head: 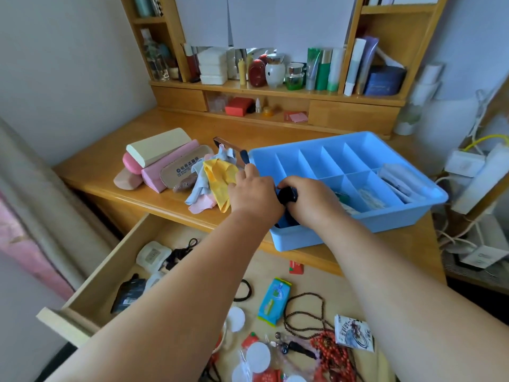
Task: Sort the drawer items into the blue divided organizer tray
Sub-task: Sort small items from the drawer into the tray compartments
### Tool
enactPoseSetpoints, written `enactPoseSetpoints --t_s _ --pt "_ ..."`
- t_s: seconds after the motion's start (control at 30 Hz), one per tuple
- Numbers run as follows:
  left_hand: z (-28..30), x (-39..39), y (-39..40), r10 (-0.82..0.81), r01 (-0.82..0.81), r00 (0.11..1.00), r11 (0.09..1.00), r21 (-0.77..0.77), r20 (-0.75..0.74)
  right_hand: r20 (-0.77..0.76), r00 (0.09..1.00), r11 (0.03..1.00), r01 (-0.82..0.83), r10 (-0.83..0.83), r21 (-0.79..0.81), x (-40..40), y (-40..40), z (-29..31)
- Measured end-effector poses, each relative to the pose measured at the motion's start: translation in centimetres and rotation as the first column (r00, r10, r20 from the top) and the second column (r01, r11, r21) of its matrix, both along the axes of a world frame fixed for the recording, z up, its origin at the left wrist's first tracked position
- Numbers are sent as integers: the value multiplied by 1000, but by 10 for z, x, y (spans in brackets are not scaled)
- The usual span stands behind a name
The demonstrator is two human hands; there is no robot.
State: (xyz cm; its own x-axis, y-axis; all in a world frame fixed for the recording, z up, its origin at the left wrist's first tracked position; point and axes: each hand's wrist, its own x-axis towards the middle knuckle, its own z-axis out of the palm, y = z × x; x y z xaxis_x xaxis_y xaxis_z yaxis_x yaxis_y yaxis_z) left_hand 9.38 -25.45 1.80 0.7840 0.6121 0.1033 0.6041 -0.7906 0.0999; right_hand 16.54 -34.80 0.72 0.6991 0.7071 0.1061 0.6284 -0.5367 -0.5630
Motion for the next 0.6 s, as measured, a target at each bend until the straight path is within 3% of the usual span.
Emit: enactPoseSetpoints --t_s 0.07,0.13,0.23,0.3,0.37,0.43,0.5,0.6 --pt "-3 -6 3 -11 14 998 998 -56 61 32 999 1000 -10 9 12 -1 1 -1" --pt "-10 -17 6 -42 79 971 986 -150 235 58 998 1000 -16 17 -14 -1 2 -1" --pt "-25 -54 12 -54 230 824 942 -246 564 91 993 974 -47 68 -221 -1 7 -1" --pt "-47 -91 28 -61 224 788 955 -194 613 76 994 947 -53 81 -316 1 9 0" --pt "-74 -135 62 52 70 852 975 -210 521 64 995 938 -51 77 -342 2 9 -1" --pt "-99 -178 107 288 -211 917 938 -275 277 73 994 945 -54 82 -322 3 8 -3" --pt "-118 -210 147 477 -482 874 835 -265 -87 89 993 952 -53 83 -303 3 7 -2" --pt "-147 -234 176 417 -584 748 783 -214 -515 113 992 957 -30 65 -288 -1 5 3"
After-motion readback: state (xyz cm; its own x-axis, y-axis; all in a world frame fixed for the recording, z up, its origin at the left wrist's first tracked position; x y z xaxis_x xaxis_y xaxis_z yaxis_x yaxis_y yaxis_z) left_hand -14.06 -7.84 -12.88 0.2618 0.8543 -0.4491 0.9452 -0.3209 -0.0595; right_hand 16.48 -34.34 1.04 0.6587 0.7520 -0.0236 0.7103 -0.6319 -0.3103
